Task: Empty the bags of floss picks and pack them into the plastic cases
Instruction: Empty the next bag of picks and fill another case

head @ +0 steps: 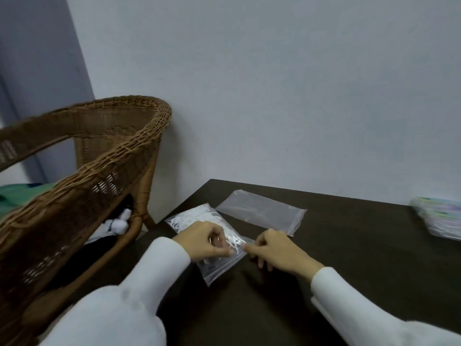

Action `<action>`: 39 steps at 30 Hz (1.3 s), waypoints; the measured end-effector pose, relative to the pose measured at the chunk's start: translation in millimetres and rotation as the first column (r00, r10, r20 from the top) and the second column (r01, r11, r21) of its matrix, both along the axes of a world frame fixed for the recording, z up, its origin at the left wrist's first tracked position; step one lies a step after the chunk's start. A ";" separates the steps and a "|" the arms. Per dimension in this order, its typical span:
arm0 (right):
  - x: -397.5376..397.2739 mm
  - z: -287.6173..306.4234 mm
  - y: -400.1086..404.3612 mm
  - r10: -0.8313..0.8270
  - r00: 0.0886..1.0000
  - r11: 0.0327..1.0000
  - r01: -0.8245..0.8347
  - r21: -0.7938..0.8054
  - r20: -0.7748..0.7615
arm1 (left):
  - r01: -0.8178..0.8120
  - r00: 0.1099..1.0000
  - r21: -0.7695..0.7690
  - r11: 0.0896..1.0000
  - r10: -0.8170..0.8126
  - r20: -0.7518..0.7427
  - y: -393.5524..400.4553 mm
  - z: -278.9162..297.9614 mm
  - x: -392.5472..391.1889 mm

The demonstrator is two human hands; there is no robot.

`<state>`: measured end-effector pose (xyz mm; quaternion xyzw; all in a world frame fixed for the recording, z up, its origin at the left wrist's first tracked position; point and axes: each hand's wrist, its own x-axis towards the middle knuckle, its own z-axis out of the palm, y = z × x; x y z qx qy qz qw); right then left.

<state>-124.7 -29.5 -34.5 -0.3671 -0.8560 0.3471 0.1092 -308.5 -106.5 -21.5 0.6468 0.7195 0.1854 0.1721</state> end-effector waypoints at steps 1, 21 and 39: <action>-3.5 -0.7 -0.4 -0.031 0.999 0.999 0.030 0.023 0.013 | 0.014 1.000 -0.033 0.999 -0.014 0.018 -2.1 -0.9 -0.2; -23.9 26.7 9.8 -0.207 0.902 0.882 0.004 -0.472 -0.380 | -0.269 0.957 0.559 0.785 0.284 0.062 13.2 43.0 22.1; 88.4 44.9 34.4 -0.542 0.633 0.441 -0.346 -0.828 -0.553 | 0.126 0.986 0.649 0.751 -0.168 0.003 72.7 117.1 139.5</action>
